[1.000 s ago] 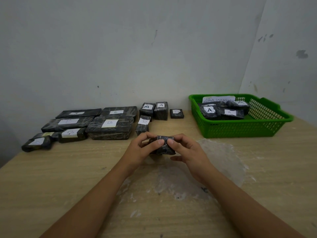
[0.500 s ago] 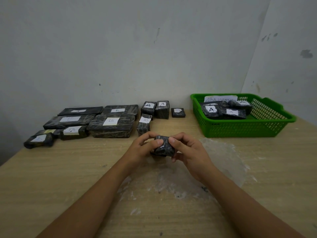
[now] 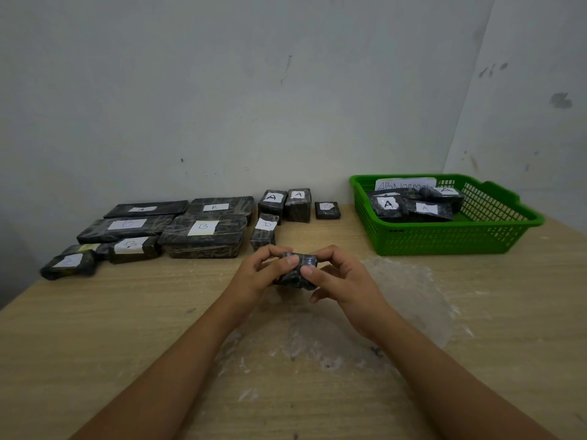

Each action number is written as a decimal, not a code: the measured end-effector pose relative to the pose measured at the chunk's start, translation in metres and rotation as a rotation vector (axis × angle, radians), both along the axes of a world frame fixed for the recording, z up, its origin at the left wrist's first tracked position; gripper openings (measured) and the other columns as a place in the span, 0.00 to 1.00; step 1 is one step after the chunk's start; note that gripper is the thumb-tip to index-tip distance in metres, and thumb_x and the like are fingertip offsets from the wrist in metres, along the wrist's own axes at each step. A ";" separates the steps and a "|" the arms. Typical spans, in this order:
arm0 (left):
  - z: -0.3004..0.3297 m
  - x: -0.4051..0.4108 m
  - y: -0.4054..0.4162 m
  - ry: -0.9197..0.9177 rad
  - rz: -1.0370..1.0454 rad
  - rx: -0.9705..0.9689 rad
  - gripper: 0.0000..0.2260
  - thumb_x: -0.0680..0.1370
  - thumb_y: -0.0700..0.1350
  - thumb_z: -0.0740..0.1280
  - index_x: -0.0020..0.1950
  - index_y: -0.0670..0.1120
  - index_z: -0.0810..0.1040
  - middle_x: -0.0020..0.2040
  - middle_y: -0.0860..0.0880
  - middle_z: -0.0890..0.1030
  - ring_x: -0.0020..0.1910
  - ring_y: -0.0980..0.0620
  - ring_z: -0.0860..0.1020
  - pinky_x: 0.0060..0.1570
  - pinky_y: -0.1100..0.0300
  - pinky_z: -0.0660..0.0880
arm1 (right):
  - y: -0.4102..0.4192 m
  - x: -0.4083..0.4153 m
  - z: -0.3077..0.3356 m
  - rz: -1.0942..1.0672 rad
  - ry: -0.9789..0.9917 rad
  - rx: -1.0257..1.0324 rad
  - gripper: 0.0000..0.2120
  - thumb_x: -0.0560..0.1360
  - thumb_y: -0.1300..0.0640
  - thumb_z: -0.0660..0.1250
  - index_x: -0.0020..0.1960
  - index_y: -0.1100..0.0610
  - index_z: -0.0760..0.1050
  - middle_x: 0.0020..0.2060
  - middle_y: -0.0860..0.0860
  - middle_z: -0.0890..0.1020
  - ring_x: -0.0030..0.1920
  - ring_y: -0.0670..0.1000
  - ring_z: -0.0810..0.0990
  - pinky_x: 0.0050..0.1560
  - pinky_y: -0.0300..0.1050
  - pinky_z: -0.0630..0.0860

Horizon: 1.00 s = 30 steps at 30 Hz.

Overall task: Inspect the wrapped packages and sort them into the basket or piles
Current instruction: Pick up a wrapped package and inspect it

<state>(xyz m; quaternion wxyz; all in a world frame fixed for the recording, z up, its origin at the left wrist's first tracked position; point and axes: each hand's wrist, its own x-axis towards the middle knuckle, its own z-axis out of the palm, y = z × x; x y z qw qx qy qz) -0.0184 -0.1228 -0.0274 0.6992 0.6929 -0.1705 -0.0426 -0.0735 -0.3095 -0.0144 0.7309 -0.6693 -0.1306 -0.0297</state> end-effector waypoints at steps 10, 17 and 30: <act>0.014 -0.002 0.007 0.089 0.021 0.074 0.32 0.65 0.68 0.72 0.67 0.59 0.76 0.66 0.51 0.79 0.64 0.50 0.79 0.61 0.48 0.77 | -0.008 0.004 -0.003 0.017 -0.082 -0.043 0.11 0.71 0.56 0.76 0.52 0.53 0.82 0.57 0.51 0.83 0.47 0.54 0.82 0.37 0.48 0.82; 0.016 -0.001 0.001 0.308 0.091 -0.166 0.24 0.76 0.40 0.74 0.70 0.46 0.73 0.61 0.38 0.83 0.46 0.46 0.86 0.39 0.60 0.80 | -0.011 0.007 -0.007 -0.001 -0.198 -0.267 0.13 0.71 0.60 0.79 0.52 0.47 0.83 0.64 0.44 0.77 0.48 0.46 0.82 0.43 0.42 0.81; 0.016 -0.012 -0.005 0.033 -0.029 0.011 0.40 0.70 0.29 0.77 0.75 0.57 0.69 0.67 0.48 0.78 0.56 0.48 0.85 0.50 0.56 0.83 | -0.017 0.019 -0.008 -0.139 0.139 -0.032 0.32 0.68 0.48 0.76 0.69 0.54 0.72 0.59 0.54 0.83 0.56 0.53 0.85 0.48 0.51 0.84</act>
